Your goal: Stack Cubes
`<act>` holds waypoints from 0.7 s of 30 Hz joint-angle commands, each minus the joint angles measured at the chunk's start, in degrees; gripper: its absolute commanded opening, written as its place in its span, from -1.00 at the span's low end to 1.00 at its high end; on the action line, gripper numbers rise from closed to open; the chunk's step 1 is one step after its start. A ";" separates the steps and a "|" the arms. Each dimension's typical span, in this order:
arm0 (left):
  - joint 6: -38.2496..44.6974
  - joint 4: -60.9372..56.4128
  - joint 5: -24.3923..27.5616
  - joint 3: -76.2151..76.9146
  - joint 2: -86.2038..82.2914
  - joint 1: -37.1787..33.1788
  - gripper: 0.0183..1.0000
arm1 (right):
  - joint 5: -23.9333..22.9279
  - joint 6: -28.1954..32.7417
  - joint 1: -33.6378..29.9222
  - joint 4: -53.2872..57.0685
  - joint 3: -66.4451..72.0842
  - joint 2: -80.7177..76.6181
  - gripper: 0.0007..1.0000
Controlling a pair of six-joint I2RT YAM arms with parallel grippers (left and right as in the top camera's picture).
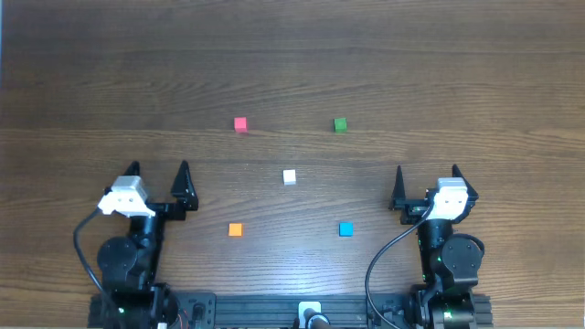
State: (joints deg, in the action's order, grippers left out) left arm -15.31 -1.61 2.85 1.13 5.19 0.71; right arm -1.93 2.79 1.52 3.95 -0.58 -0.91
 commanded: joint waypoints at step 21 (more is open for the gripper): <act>-4.63 43.82 3.96 82.16 93.37 9.90 0.99 | 0.61 -0.42 -0.46 0.26 0.28 0.50 0.98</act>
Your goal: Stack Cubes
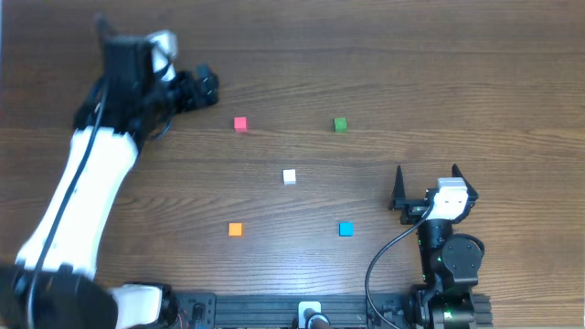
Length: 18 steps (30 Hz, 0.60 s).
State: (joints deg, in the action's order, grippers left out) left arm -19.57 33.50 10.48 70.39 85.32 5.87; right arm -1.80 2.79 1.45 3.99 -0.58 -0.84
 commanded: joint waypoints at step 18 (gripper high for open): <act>-0.66 12.24 -7.41 20.13 37.81 12.33 0.88 | 0.48 -0.42 -0.39 0.22 0.28 0.44 0.98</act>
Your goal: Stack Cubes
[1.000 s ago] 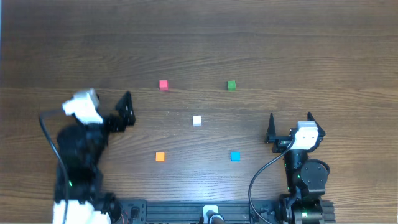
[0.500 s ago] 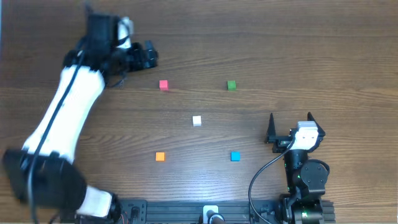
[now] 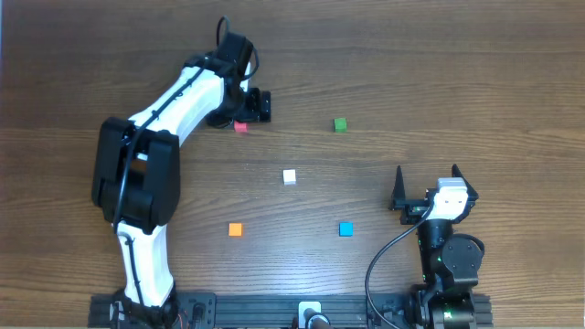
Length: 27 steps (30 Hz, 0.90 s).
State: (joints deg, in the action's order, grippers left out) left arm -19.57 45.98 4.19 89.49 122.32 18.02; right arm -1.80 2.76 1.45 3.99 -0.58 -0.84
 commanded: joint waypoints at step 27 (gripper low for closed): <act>-0.90 3.58 -3.85 1.01 0.85 0.26 0.16 | 0.48 -0.39 -0.39 0.22 0.28 0.44 0.99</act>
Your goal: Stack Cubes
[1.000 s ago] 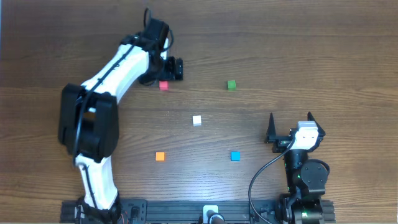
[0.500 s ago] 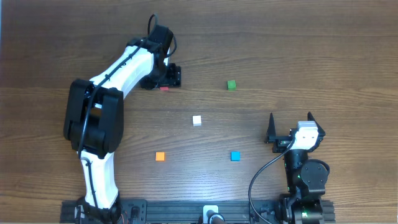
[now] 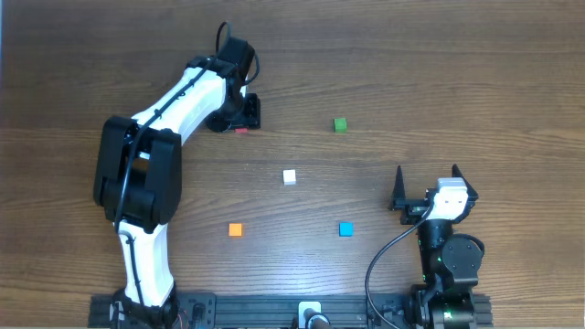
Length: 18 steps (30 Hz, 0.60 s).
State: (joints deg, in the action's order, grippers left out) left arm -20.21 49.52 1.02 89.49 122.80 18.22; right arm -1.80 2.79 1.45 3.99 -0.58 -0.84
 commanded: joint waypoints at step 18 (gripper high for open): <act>-1.57 0.85 -0.68 1.01 0.74 0.33 -0.55 | 0.48 -0.42 -0.39 0.22 0.28 0.44 0.99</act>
State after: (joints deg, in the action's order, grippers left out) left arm -20.84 50.00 1.02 89.49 122.80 18.28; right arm -1.80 2.76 1.45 3.99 -0.58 -0.84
